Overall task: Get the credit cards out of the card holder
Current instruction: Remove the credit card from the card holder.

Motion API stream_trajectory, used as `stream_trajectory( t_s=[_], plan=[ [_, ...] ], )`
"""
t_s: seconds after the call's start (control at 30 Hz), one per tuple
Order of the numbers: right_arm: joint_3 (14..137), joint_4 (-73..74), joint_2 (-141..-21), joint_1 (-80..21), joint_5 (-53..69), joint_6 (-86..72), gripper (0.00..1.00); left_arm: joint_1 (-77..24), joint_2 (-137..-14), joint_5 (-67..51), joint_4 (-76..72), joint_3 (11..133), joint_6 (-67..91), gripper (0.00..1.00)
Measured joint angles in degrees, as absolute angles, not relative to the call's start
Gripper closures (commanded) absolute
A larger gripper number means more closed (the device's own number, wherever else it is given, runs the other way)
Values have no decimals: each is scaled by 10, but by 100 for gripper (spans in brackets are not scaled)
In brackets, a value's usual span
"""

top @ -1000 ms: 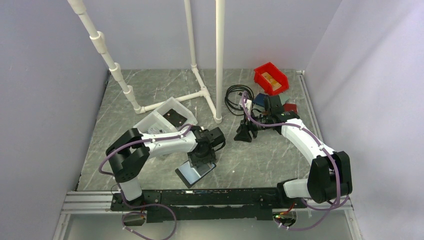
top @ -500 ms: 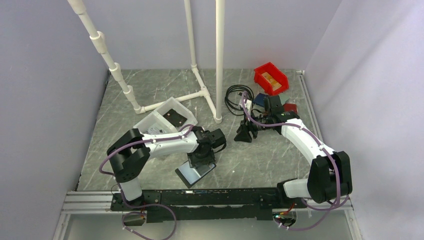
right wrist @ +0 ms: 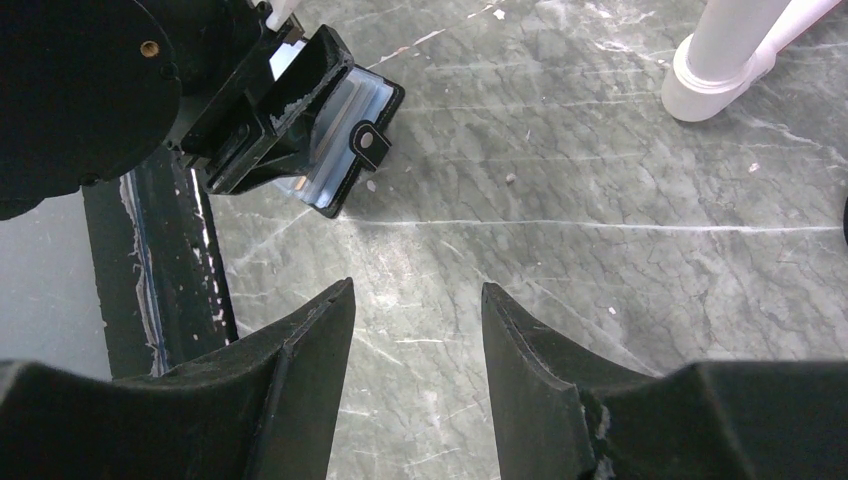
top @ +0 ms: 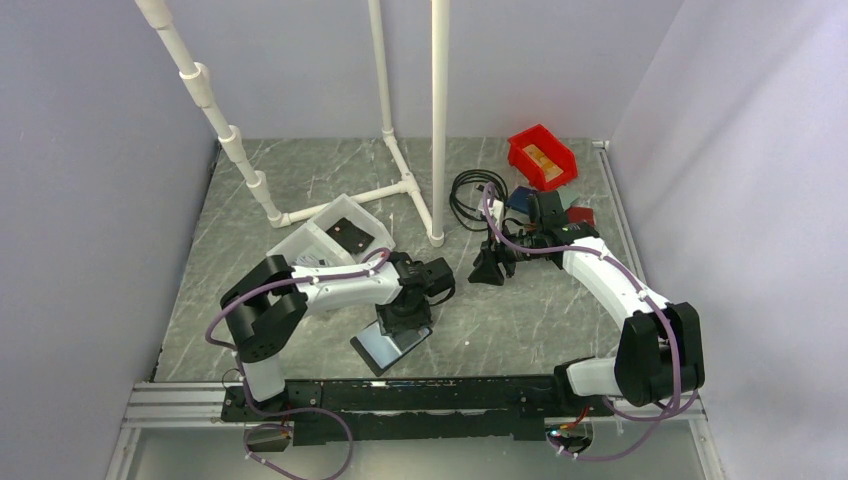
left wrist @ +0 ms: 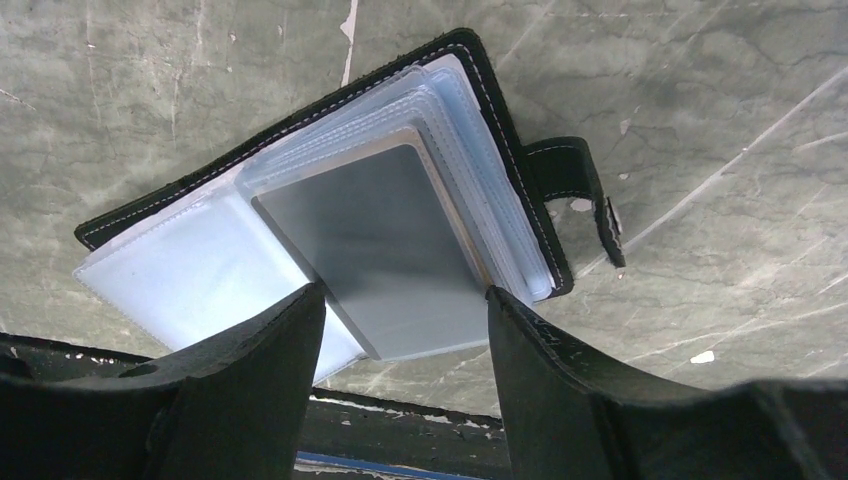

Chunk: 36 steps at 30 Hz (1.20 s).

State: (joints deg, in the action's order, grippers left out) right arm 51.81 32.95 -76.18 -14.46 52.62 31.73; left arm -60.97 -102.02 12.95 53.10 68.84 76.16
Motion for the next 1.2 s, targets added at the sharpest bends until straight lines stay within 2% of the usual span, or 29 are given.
stream_trajectory(
  t_s=[0.47, 0.63, 1.1, 1.2],
  plan=[
    [524, 334, -766, -146, 526, 320, 48, -613, -1027, 132, 533, 695, 772, 39],
    [524, 334, -766, -146, 526, 320, 48, -622, -1025, 145, 526, 688, 784, 44],
    [524, 334, -769, -146, 526, 320, 47, -650, -998, 197, 491, 654, 798, 45],
    [524, 334, -769, -147, 526, 320, 47, -650, -983, 199, 472, 635, 795, 49]
  ],
)
